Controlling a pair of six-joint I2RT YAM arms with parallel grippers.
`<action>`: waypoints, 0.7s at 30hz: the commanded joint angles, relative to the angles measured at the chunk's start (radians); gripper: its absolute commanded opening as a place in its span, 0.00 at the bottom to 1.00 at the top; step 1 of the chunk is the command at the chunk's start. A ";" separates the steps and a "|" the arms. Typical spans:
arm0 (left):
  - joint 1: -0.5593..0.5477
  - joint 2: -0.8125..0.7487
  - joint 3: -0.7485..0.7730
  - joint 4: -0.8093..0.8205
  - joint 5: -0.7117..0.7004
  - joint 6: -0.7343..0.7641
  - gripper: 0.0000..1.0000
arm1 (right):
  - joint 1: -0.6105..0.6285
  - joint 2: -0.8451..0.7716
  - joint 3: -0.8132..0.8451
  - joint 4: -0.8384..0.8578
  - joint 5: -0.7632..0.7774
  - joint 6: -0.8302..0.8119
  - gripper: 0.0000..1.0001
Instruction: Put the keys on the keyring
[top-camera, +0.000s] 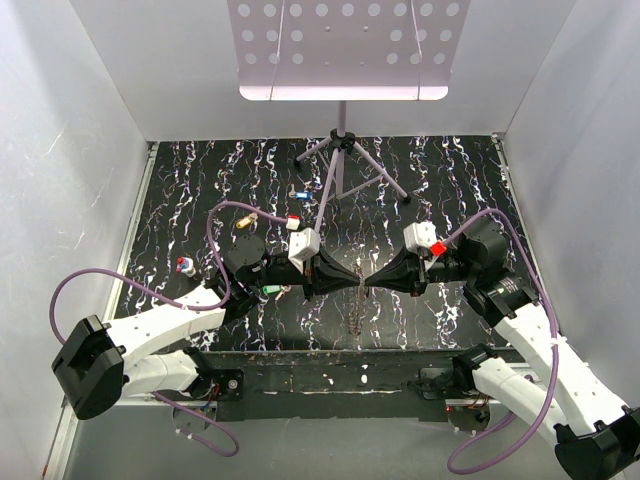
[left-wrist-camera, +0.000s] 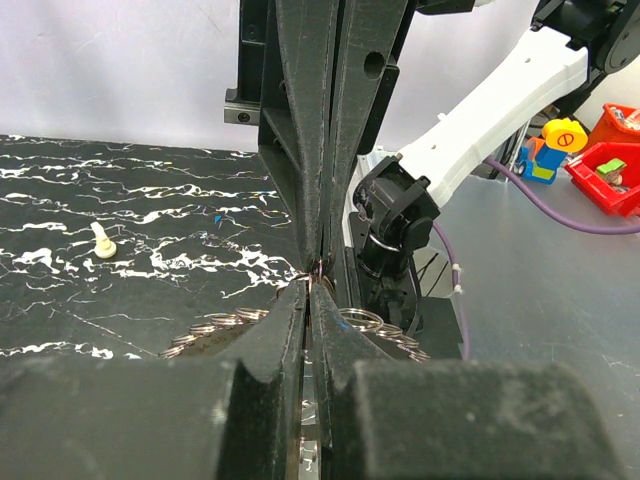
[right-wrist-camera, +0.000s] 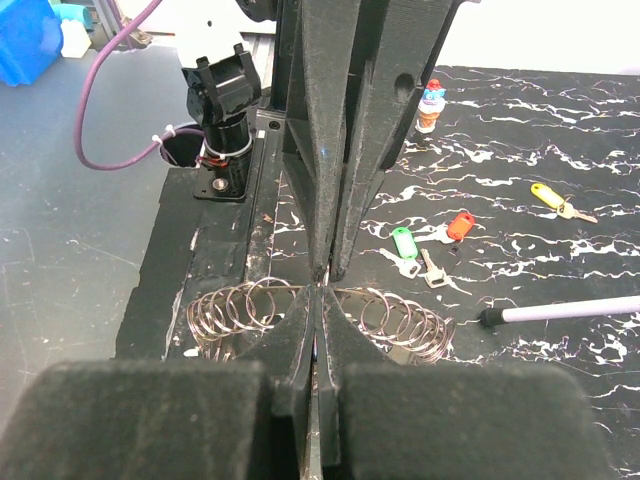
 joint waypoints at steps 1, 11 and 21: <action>0.012 -0.023 0.034 0.046 -0.038 -0.015 0.00 | 0.013 -0.001 0.045 -0.007 -0.016 -0.012 0.01; 0.019 -0.031 0.017 0.088 -0.051 -0.045 0.00 | 0.013 -0.004 0.045 -0.013 -0.012 -0.019 0.01; 0.026 -0.039 -0.004 0.137 -0.073 -0.078 0.00 | 0.015 -0.007 0.044 -0.027 -0.007 -0.035 0.01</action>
